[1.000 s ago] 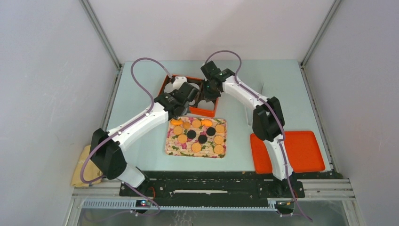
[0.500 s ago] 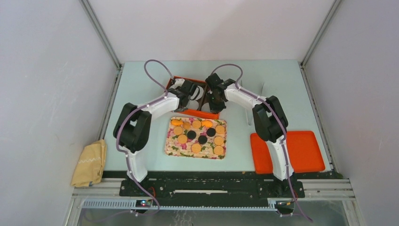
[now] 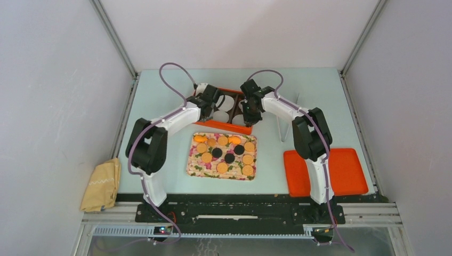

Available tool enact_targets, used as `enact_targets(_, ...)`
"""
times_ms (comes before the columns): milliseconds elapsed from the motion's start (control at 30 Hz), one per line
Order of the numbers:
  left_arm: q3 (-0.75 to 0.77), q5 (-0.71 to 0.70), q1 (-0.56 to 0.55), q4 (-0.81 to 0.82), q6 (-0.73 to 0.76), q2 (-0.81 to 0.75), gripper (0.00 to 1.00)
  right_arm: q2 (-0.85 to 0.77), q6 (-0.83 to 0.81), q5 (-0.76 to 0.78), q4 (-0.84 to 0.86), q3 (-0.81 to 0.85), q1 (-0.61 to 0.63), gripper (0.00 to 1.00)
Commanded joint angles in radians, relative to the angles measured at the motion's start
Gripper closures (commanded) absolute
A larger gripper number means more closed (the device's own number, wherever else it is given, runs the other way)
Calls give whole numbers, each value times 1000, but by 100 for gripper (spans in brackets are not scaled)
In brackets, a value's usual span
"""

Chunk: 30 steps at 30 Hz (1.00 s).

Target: Pack the cookies

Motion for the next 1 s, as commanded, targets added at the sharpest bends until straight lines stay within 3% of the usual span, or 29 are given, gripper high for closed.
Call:
enact_targets(0, 140, -24, 34, 10, 35, -23, 100, -27, -21, -24, 3, 11, -4, 100)
enact_targets(133, 246, 7, 88, -32, 19, 122, 100, -25, -20, -33, 6, 14, -3, 100)
enact_targets(367, 259, 32, 128, -18, 25, 254, 100, -30, -23, -32, 8, 13, -5, 100)
enact_targets(967, -156, 86, 128, 63, -53, 37, 100, -11, -33, -43, 27, 13, -26, 100)
